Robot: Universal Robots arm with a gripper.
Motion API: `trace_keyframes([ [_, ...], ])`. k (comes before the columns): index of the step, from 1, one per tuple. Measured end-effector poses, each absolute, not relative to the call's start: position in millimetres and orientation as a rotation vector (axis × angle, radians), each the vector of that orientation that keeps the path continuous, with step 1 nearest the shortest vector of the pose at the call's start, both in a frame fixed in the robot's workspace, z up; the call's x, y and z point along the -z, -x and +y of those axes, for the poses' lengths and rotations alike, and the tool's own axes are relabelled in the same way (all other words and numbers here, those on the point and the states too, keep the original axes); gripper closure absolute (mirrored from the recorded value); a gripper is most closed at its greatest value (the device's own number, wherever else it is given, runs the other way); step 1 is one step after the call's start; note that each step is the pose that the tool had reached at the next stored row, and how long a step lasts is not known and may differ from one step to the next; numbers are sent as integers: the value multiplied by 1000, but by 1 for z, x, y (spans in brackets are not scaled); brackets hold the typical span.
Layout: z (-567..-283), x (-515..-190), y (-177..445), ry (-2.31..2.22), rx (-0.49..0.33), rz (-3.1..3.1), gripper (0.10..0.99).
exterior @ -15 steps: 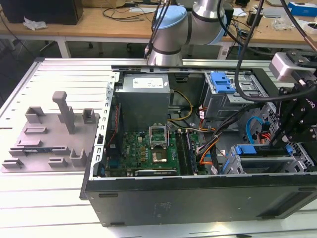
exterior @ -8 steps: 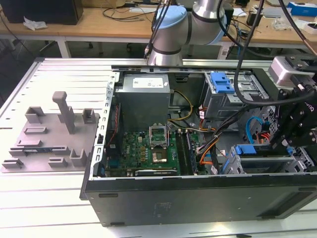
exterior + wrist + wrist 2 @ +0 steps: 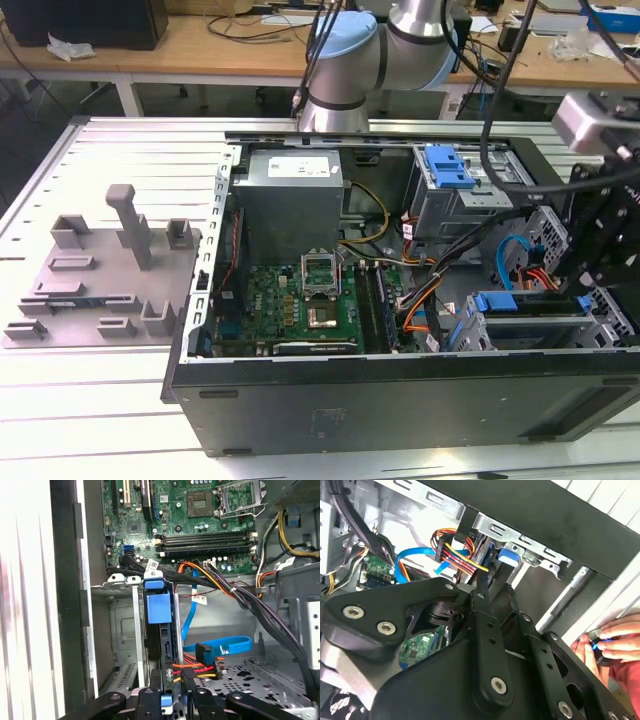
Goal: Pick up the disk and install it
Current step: 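Insert the first disk wire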
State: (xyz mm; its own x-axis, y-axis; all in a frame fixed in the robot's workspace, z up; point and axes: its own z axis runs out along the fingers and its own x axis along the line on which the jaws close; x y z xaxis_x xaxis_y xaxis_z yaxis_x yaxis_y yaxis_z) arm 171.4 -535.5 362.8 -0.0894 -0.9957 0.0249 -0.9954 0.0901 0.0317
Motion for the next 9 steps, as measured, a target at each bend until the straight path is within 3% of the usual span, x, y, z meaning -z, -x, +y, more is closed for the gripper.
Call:
trace_keyframes([
  [9,-536,-380,-171,-2094,8,-2290,788],
])
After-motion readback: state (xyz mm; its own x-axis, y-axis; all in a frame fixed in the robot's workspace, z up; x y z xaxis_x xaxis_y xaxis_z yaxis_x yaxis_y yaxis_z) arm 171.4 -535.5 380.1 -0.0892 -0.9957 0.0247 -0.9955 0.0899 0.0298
